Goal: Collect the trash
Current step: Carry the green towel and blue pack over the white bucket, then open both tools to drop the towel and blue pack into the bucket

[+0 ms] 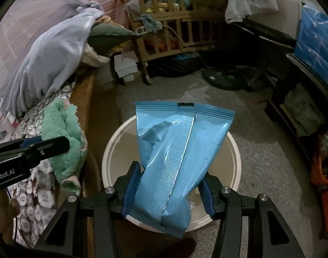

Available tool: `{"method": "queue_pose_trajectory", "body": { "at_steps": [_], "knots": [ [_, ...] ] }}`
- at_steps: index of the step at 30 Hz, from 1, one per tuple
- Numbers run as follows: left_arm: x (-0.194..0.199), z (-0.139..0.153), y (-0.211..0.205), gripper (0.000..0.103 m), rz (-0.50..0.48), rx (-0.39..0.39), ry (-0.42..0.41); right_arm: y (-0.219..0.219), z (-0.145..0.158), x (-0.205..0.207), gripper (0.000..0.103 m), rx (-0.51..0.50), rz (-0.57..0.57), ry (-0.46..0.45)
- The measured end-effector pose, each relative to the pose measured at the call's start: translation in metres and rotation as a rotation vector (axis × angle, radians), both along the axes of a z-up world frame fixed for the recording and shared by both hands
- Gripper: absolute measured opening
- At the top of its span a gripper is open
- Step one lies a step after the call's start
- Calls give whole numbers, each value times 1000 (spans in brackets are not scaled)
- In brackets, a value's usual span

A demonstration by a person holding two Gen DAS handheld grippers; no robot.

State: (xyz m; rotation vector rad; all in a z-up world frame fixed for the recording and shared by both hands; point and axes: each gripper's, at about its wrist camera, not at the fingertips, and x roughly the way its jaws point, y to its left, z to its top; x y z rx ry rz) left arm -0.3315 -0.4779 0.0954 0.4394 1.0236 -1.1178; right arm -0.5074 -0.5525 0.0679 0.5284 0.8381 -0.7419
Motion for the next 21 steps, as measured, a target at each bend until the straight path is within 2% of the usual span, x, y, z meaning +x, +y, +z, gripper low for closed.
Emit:
{"method": "queue_pose_trajectory", "body": {
  "at_steps": [21],
  "knots": [
    [-4, -14, -23, 38, -55, -5, 42, -18, -17, -7, 50, 34, -47, 21]
  ]
}}
